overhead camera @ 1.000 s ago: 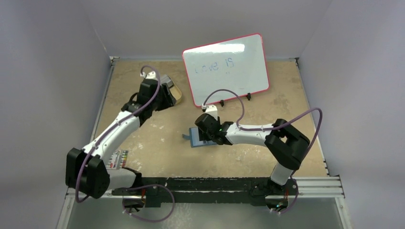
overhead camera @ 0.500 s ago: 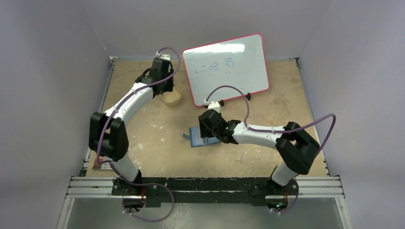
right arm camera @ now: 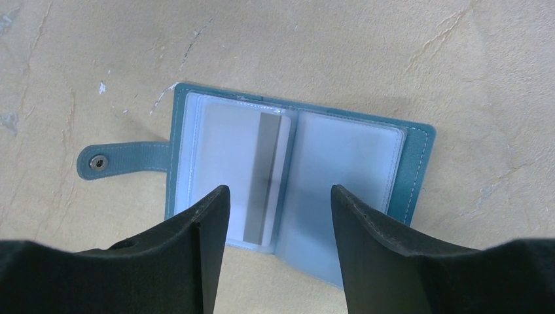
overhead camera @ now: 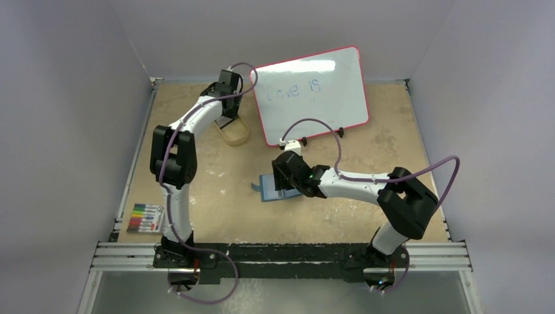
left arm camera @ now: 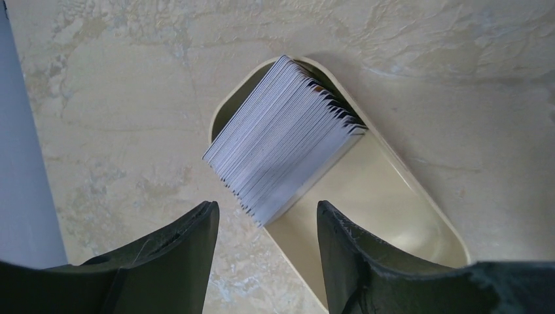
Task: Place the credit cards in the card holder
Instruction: Pick up the credit card from the storage box, then insert the credit card into the card holder.
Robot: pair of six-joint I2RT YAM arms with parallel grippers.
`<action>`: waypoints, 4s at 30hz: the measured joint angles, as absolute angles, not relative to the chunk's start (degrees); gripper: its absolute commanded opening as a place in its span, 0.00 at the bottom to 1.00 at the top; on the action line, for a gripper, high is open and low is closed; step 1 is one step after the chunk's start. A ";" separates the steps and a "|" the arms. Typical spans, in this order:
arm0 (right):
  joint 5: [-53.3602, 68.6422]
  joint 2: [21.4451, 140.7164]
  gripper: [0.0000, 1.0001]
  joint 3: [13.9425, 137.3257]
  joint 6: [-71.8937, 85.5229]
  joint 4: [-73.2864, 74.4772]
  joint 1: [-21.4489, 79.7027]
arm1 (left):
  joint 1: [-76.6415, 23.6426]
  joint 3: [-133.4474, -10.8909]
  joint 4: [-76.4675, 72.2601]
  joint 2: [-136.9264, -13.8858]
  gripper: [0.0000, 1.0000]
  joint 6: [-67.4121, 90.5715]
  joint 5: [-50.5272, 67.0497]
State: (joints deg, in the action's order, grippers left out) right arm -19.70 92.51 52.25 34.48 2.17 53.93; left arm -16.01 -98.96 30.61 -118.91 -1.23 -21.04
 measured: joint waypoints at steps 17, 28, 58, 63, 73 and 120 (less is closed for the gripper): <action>-18.48 92.62 0.61 52.25 34.44 2.22 53.32 | -15.75 -102.15 31.51 -125.27 0.55 -6.63 -23.70; -18.50 92.60 0.61 52.25 34.46 2.24 52.86 | -15.92 -102.15 31.75 -125.75 0.45 -7.31 -25.36; -18.50 92.60 0.61 52.25 34.46 2.24 52.82 | -15.94 -102.98 32.71 -125.73 0.20 -8.14 -26.61; -18.48 92.60 0.60 52.25 34.46 2.24 52.82 | -16.29 -103.31 34.04 -125.60 0.15 -8.12 -26.63; -18.44 92.60 0.61 52.25 34.48 2.24 52.82 | -17.82 -104.49 39.44 -123.68 0.03 -5.98 -25.15; -9.43 88.68 0.38 44.36 34.17 -0.80 44.21 | -26.76 -41.41 -1.67 -78.70 0.00 54.15 31.64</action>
State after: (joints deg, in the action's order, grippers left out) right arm -9.43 88.68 44.36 34.17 -0.80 44.21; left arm -26.76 -41.41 -1.67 -78.70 54.15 31.64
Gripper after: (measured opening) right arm 0.382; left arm 0.006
